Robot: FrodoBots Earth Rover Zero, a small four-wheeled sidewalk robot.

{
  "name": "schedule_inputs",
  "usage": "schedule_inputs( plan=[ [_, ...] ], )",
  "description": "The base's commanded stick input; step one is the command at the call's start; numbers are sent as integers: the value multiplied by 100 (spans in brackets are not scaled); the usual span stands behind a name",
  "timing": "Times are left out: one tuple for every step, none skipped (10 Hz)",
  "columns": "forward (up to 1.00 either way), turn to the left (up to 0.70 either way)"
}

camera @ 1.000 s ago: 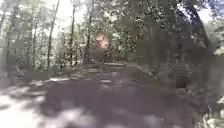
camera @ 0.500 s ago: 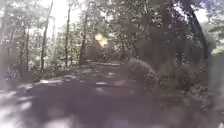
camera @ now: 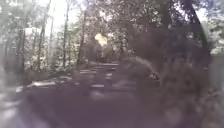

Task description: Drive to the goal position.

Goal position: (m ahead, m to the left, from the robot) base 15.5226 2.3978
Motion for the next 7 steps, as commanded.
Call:
schedule_inputs(
  plan=[
    [45,0],
    [45,0],
    [45,0],
    [45,0],
    [45,0],
    [45,0],
    [45,0]
  ],
)
